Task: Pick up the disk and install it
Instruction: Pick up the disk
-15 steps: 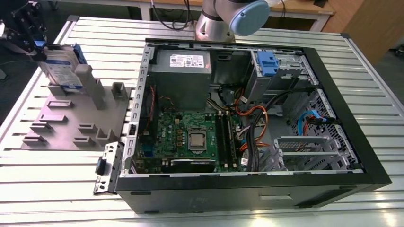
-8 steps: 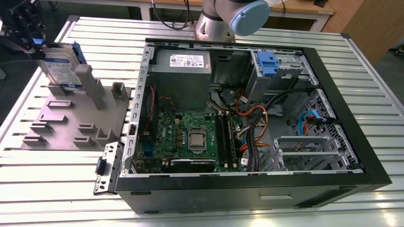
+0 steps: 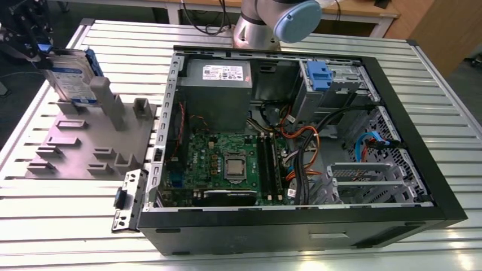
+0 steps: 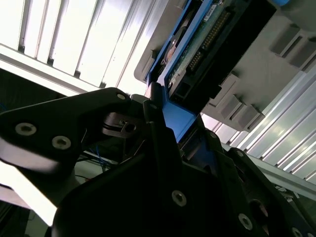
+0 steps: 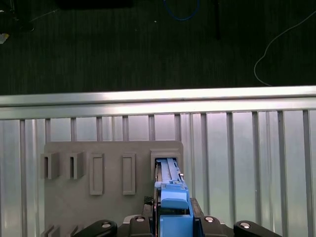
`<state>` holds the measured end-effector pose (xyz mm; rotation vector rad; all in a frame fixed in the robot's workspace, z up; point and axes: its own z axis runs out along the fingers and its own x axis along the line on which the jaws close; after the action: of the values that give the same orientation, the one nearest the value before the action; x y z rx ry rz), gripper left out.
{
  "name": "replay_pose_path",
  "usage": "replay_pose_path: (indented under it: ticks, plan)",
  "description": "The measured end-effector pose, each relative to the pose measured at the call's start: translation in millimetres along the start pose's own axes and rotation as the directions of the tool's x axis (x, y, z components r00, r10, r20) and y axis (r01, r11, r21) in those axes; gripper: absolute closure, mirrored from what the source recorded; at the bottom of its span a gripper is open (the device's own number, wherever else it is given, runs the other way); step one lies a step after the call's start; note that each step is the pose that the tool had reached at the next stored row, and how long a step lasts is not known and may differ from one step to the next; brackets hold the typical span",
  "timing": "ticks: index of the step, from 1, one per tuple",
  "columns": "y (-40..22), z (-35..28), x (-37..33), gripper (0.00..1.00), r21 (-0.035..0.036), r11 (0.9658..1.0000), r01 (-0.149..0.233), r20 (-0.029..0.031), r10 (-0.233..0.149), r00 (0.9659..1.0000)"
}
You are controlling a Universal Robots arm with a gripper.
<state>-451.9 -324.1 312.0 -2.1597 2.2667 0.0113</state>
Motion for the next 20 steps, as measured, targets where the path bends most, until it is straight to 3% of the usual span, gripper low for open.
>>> replay_pose_path:
  ticks: [12,14,20]
  plan:
    - [0.0,-6.0,-0.1,0.64,0.0001,1.0000,0.000,0.0001,0.000,1.0000]
    - [0.0,-10.5,-0.1,0.64,0.0000,1.0000,0.000,0.0000,0.000,1.0000]
    - [0.0,-11.8,-0.1,0.64,-0.0001,1.0000,0.000,0.0000,0.000,1.0000]
